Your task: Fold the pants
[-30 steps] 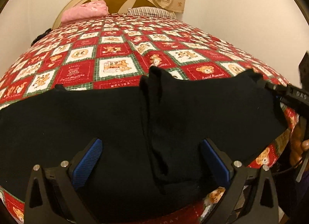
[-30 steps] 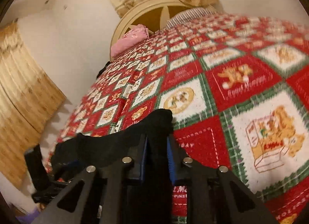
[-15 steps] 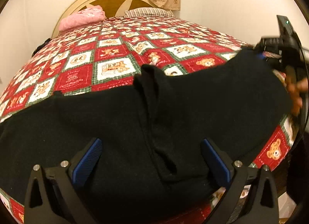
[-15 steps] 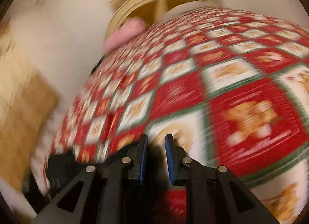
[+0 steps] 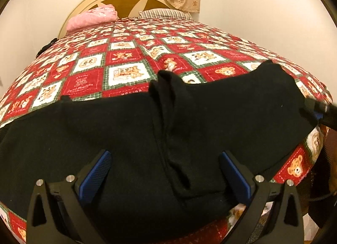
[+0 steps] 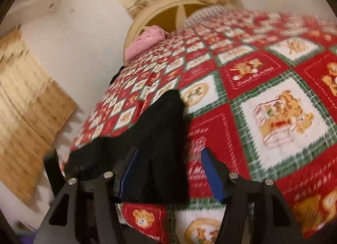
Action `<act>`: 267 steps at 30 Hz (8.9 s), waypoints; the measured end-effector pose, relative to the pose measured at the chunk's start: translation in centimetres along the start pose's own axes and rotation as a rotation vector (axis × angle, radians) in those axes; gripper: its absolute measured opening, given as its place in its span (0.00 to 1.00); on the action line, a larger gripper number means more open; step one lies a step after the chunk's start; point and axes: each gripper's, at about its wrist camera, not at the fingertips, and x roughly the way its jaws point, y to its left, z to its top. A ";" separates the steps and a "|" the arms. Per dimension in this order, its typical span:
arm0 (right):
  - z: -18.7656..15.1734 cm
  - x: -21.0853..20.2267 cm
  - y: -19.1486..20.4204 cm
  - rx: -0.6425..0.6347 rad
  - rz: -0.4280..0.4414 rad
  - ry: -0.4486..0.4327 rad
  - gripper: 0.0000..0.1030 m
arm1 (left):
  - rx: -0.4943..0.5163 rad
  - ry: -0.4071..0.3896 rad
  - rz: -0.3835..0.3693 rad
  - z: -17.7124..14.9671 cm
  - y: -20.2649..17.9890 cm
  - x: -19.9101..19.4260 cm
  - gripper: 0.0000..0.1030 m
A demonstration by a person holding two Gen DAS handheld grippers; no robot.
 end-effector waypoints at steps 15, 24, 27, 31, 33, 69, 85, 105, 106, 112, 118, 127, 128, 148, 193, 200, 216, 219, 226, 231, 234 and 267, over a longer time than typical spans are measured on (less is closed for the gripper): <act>-0.1 -2.6 -0.7 -0.135 -0.149 0.097 0.16 | -0.013 -0.080 -0.031 2.4 -0.4 -4.1 1.00; 3.6 -4.0 1.3 -0.122 -0.064 -0.108 0.16 | 0.051 -0.060 0.005 2.6 -2.9 -2.1 1.00; 4.4 1.5 2.1 -0.165 -0.143 0.027 0.16 | 0.049 0.031 0.059 1.7 -2.7 0.1 1.00; 5.1 7.1 0.9 -0.175 -0.287 0.032 0.12 | -0.030 0.039 0.004 1.3 -0.9 0.5 1.00; 5.6 7.6 0.9 -0.140 -0.298 0.028 0.13 | -0.010 0.034 0.013 1.2 -0.9 0.5 1.00; -2.6 6.2 7.4 -0.090 -0.022 0.001 0.16 | -0.560 -0.162 0.512 -5.5 24.3 -10.5 1.00; -2.6 6.2 7.4 -0.064 -0.024 0.005 0.16 | -0.666 -0.125 0.414 -6.9 26.9 -7.1 0.62; -2.3 6.0 7.4 -0.032 -0.012 0.018 0.16 | -0.491 -0.288 0.301 -2.0 20.8 -11.7 0.21; -2.3 5.8 7.4 -0.025 -0.007 0.016 0.16 | -0.453 -0.303 0.290 -1.4 19.6 -12.1 0.21; -1.4 4.4 6.9 0.020 0.031 -0.017 0.16 | -0.244 -0.337 0.142 1.8 11.7 -12.4 0.20; -0.1 2.3 6.5 -0.006 0.012 -0.063 0.16 | -0.037 -0.319 -0.059 4.2 2.7 -10.7 0.20; 0.0 0.6 2.6 0.079 0.001 -0.083 0.16 | 0.182 -0.266 -0.153 3.7 -6.8 -6.6 0.20; -0.1 0.5 2.3 0.088 0.002 -0.084 0.16 | 0.199 -0.247 -0.152 3.4 -7.4 -5.7 0.20; -0.2 0.9 0.0 0.197 0.052 -0.044 0.16 | 0.199 -0.140 -0.225 2.0 -4.6 -6.9 0.93; -2.3 -0.3 3.1 -0.174 -0.164 -0.060 0.18 | -0.169 -0.065 0.091 0.4 7.1 -4.5 1.00; -1.5 -2.0 2.6 -0.090 -0.077 -0.034 0.28 | -0.178 0.033 0.126 -0.9 7.5 -2.9 1.00; 0.6 2.7 14.9 -0.394 0.127 -0.037 0.24 | -0.213 0.052 0.174 -2.7 7.4 -3.3 1.00; 1.1 8.6 18.0 -0.440 0.152 0.064 0.24 | -0.259 0.045 0.152 -3.1 8.0 -3.2 1.00; 0.7 20.3 21.1 -0.509 0.025 0.308 0.24 | -0.239 -0.006 0.206 -3.7 7.5 -3.2 1.00; 1.4 22.9 21.4 -0.469 0.011 0.348 0.24 | -0.235 -0.016 0.215 -3.9 7.4 -3.3 1.00; 1.7 22.5 21.5 -0.458 0.029 0.322 0.24 | -0.239 -0.020 0.202 -3.9 7.5 -3.3 1.00; 1.7 3.2 4.1 -0.278 -0.269 -0.082 0.24 | -0.260 0.003 0.244 -3.9 6.9 -3.5 1.00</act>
